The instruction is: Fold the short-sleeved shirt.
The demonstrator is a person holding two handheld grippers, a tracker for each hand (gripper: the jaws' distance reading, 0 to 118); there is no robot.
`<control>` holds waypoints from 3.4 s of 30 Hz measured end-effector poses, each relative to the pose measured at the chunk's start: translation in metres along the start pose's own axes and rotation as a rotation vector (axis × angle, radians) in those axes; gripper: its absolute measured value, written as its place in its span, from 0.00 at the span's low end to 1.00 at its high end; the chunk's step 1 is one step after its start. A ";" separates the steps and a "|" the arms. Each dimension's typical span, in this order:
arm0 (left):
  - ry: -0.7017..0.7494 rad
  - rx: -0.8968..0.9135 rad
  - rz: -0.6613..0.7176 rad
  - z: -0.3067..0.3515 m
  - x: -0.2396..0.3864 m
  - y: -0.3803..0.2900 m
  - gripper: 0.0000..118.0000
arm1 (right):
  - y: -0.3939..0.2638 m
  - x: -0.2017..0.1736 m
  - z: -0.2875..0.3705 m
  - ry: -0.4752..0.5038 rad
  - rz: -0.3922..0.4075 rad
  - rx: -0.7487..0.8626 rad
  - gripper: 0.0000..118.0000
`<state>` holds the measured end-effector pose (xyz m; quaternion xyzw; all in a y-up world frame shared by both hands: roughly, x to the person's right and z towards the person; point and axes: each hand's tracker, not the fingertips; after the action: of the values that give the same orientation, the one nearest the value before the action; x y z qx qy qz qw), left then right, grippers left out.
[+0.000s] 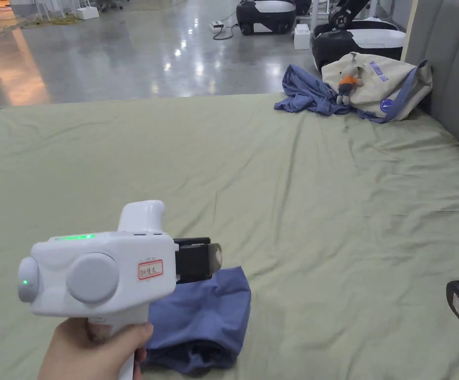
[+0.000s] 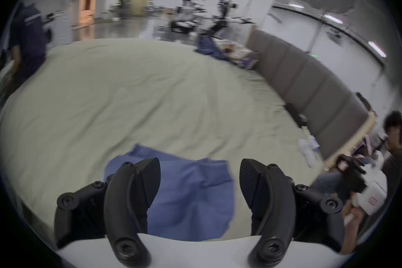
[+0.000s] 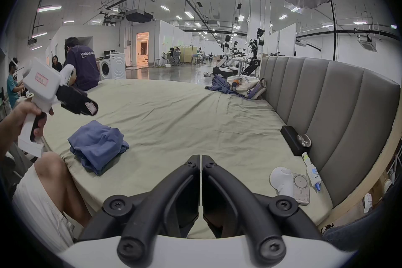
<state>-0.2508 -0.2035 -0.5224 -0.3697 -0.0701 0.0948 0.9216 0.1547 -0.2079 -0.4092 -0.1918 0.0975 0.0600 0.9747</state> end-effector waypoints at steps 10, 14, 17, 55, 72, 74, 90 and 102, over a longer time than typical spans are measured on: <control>-0.045 -0.350 -0.010 -0.095 0.007 -0.045 0.11 | -0.001 -0.001 0.001 0.008 0.003 -0.002 0.03; -0.035 -0.344 -0.040 -0.094 0.008 -0.047 0.08 | -0.001 0.001 0.000 0.009 0.000 -0.007 0.03; -0.088 -0.251 -0.076 -0.071 0.013 -0.040 0.09 | 0.000 0.002 -0.001 0.015 -0.006 -0.003 0.03; -0.035 -0.040 0.068 0.075 -0.178 -0.043 0.25 | -0.019 -0.172 -0.231 0.654 -0.356 -0.554 0.03; -0.348 -0.471 0.163 -0.077 -0.132 0.005 0.77 | -0.030 -0.172 -0.227 0.662 -0.407 -0.512 0.03; -0.276 -0.470 0.062 -0.076 -0.122 0.002 0.76 | -0.030 -0.173 -0.226 0.665 -0.404 -0.506 0.03; -0.229 -0.409 -0.006 -0.064 -0.119 -0.003 0.37 | 0.041 -0.095 -0.030 0.118 0.010 0.243 0.03; -0.070 -0.421 -0.060 -0.029 -0.242 0.071 0.33 | 0.035 -0.088 -0.028 0.099 -0.004 0.065 0.03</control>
<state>-0.4892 -0.2271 -0.6066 -0.5485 -0.1312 0.0635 0.8234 0.0593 -0.1937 -0.4288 -0.1629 0.1472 0.0450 0.9746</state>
